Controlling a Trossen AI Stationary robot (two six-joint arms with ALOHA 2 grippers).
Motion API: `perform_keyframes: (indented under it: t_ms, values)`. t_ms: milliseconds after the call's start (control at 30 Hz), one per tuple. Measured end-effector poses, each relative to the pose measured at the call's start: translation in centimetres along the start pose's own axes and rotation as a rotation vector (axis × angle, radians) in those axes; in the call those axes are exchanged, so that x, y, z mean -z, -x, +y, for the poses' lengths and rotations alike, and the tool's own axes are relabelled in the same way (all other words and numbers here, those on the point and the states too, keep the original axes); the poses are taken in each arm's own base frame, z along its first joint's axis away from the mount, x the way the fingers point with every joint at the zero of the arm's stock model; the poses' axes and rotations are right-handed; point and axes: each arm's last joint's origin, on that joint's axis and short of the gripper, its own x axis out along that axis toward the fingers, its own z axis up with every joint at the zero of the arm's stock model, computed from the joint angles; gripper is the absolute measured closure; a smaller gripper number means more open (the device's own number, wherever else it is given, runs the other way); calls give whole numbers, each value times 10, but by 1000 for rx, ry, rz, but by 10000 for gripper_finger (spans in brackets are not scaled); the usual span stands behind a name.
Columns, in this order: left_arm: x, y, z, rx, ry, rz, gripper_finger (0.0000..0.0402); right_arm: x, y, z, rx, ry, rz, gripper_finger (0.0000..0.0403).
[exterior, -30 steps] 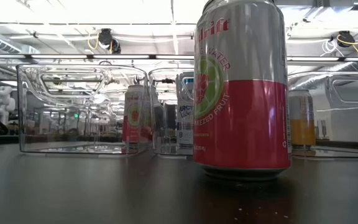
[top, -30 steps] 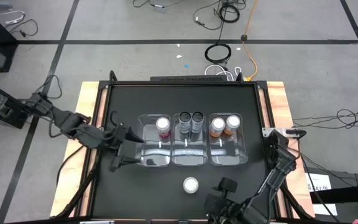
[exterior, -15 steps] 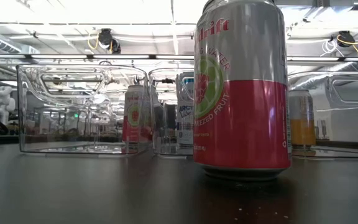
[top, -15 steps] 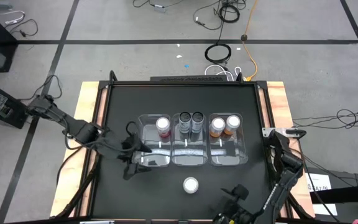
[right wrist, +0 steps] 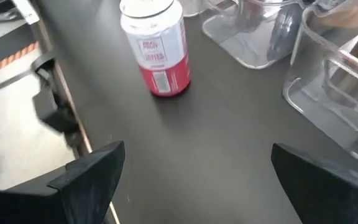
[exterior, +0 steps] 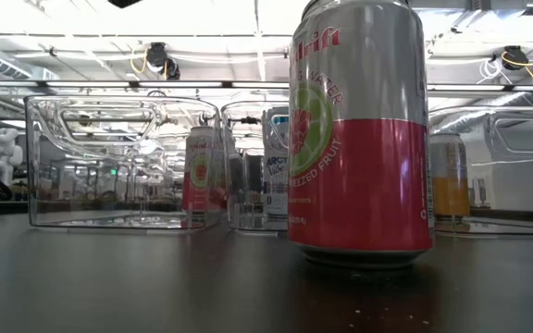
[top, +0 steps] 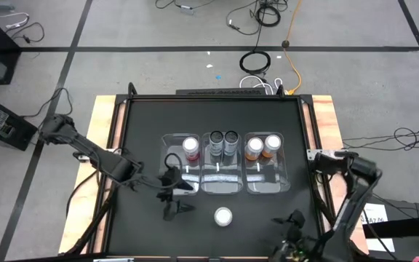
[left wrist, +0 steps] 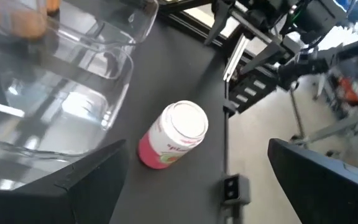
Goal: Sort soda cans
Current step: Put the pink-white soda can into the left transparent bin
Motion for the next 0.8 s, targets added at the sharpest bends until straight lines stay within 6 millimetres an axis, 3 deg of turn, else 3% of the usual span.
perform_keyframes:
  t_ms: [200,367,567,800]
  values:
    - [0,-21,-1,23,54,-40,13,-2,24,-32,-54,93,105,5]
    - [-3,-36,-9,49,55,-75,13,0,25,-49,-55,129,124,5]
    - [-10,-57,-21,37,1,-76,13,6,19,-58,-40,135,122,5]
    - [-34,-78,-42,-8,-78,-25,13,15,17,-62,-48,139,148,5]
